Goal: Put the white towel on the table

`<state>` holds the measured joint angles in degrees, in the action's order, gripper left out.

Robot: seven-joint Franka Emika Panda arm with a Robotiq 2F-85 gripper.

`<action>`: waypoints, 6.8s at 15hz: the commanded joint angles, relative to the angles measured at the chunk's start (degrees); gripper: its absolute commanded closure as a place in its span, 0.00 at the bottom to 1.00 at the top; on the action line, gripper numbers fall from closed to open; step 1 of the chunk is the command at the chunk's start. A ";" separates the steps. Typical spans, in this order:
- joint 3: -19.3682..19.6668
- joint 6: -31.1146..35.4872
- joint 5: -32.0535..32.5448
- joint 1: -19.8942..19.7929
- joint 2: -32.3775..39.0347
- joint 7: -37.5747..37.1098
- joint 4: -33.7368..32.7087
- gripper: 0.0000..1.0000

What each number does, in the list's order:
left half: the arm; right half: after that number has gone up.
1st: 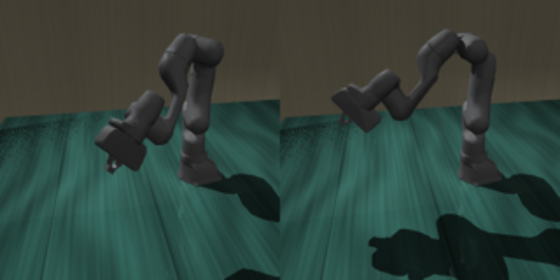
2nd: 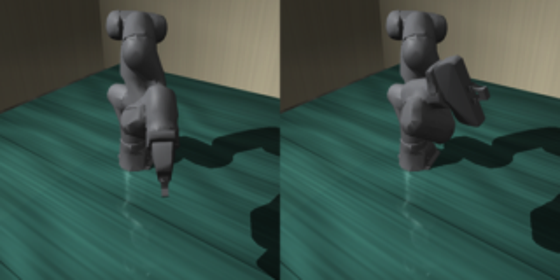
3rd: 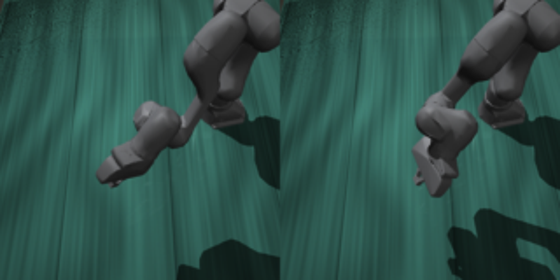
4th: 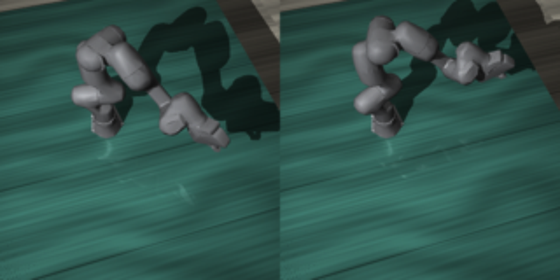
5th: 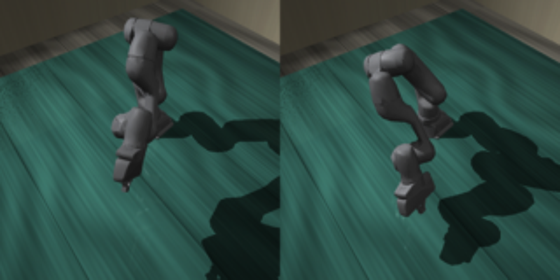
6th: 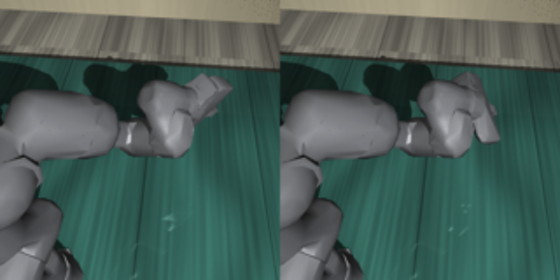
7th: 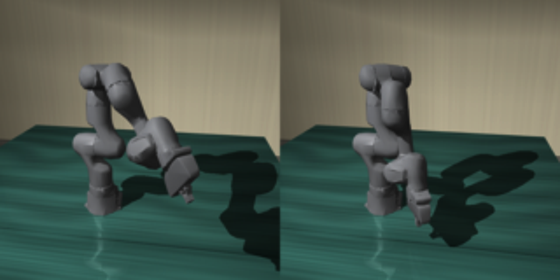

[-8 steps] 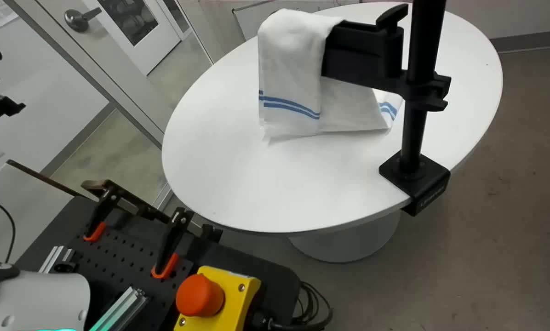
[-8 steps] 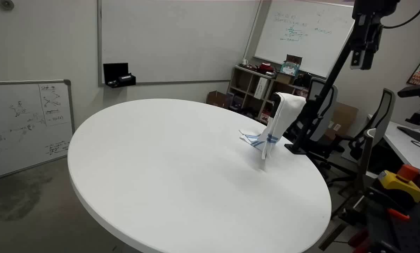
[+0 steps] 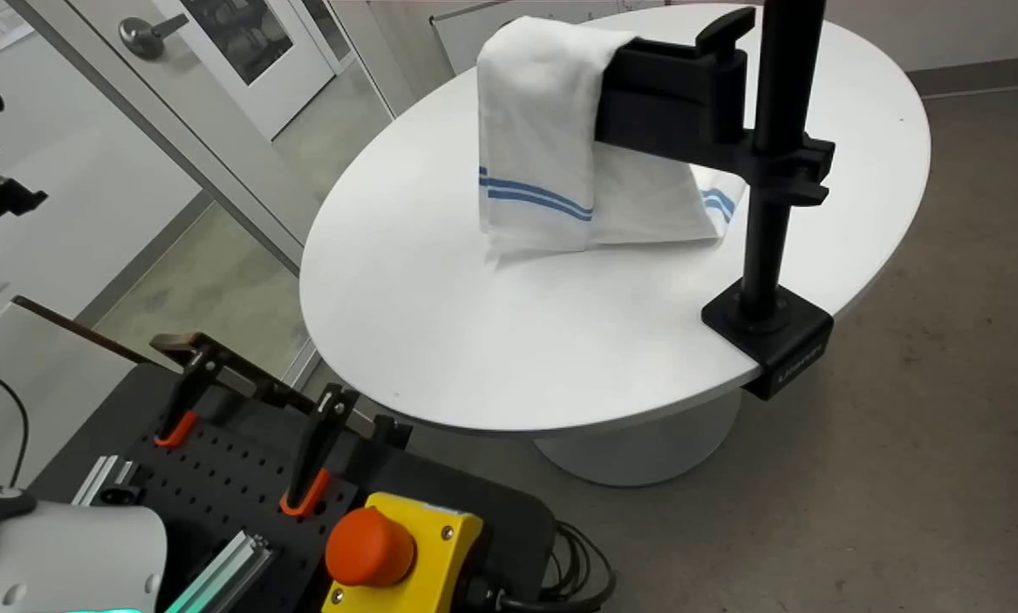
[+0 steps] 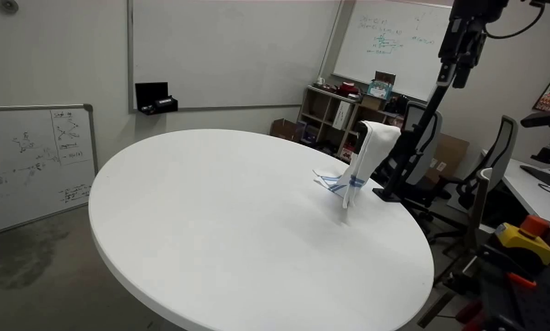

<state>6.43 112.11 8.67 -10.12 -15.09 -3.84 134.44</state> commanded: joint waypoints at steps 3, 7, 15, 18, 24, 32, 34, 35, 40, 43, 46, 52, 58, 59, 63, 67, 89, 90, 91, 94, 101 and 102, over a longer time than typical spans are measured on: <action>2.63 7.70 -0.57 -0.58 8.24 0.57 -5.01 0.00; 3.30 11.70 -1.90 -0.32 13.70 0.41 -7.50 0.00; 3.44 13.94 -0.06 -0.10 23.52 -2.59 -13.73 0.00; 3.82 13.96 0.08 -0.16 26.32 -3.38 -15.50 0.00; 4.67 14.11 0.10 -0.11 29.85 -4.22 -18.02 0.00; 4.89 14.18 -0.21 0.01 32.05 -4.57 -19.78 0.32; 4.89 14.10 -0.29 0.01 32.25 -4.69 -19.88 0.46; 4.88 14.04 -0.33 0.02 32.24 -4.69 -20.00 0.56; 4.85 13.85 -0.66 -0.05 32.26 -4.62 -20.20 0.90; 4.79 13.69 -1.07 -0.15 32.33 -4.56 -20.33 1.00; 4.63 13.67 -1.77 -0.26 31.78 -4.30 -20.20 0.99; 3.84 13.56 -7.65 -0.93 25.33 -1.35 -18.70 0.99; 3.29 13.97 -15.09 -0.60 15.11 5.33 -16.12 0.99; 3.25 13.65 -16.11 -0.48 13.91 6.90 -16.25 0.99; 2.79 13.57 -19.19 0.97 7.03 12.59 -13.46 0.99; 2.56 11.97 -22.11 3.67 0.21 19.59 -10.02 0.99; 2.46 -10.85 2.59 5.58 -13.23 29.17 2.30 0.99; 1.70 -10.42 4.02 5.90 -12.15 28.57 3.25 0.99; 0.96 -9.97 5.20 6.22 -11.16 27.85 4.20 0.99; -1.30 -8.79 7.47 7.45 -8.06 25.02 6.40 0.99; -3.82 1.36 4.93 9.29 -0.44 16.10 8.13 0.99; -3.84 4.71 4.52 9.20 0.42 14.35 8.38 0.99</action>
<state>2.85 110.48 14.54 -1.11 -17.31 14.88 142.58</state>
